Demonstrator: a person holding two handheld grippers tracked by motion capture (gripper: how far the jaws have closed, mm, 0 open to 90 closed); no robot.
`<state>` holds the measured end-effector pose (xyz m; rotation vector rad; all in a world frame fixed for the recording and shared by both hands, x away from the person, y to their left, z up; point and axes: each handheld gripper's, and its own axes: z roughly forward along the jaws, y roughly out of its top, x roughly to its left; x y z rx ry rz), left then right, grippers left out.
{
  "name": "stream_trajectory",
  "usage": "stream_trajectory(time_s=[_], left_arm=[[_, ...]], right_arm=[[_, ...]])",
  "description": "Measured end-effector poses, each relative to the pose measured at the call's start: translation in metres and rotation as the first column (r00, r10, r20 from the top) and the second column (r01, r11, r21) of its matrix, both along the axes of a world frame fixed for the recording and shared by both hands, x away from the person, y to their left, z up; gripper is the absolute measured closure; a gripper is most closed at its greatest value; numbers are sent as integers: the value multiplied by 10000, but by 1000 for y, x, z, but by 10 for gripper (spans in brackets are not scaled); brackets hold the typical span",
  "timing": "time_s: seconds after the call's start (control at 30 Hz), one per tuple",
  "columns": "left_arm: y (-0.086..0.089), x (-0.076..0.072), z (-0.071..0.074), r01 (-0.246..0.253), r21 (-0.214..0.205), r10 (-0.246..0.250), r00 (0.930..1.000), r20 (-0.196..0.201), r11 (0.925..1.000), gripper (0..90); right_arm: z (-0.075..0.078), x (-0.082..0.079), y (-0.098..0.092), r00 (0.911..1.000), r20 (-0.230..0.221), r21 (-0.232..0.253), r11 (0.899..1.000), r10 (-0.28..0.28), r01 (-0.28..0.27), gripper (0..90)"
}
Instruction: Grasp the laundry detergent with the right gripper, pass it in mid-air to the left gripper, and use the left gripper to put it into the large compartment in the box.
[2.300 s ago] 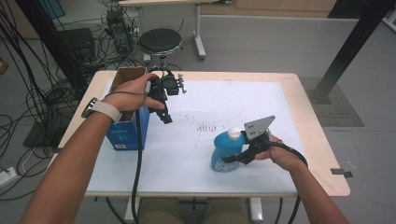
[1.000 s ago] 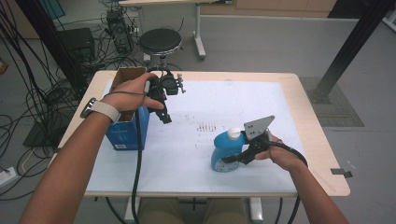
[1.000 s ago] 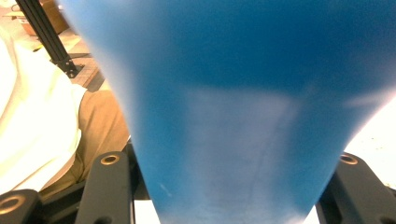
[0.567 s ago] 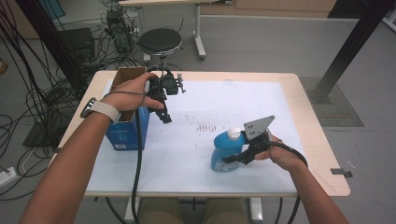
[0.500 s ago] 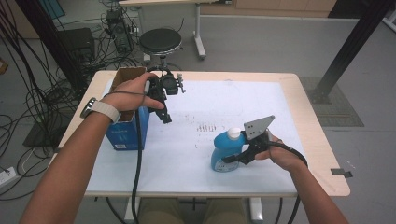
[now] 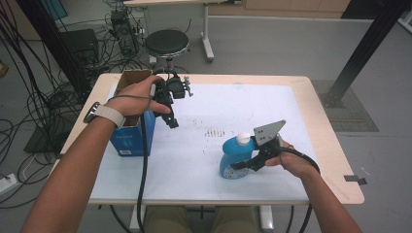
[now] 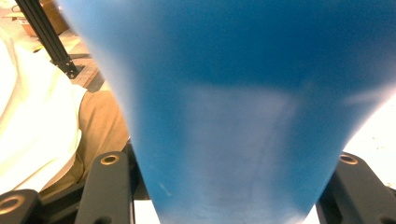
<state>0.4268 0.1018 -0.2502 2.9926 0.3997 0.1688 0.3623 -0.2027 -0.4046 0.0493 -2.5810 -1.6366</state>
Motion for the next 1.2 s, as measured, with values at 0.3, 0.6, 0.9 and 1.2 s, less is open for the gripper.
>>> stream_trajectory(time_s=[0.3,0.6,0.9,1.2], left_arm=[[0,-1,0,-17,10,17,10000,-10,10000,118],[0,-1,1,3,44,-3,10000,5,10000,118],[0,-1,1,-16,34,16,10000,8,10000,119],[0,-1,1,1,62,-1,10000,-8,10000,118]], right_arm=[[1,1,0,10000,2,-42,10000,49,-49,428],[1,1,0,10000,14,-71,10000,63,-63,427],[1,0,1,10000,29,-76,10000,47,-46,427],[1,1,0,10000,9,-69,10000,59,-59,427]])
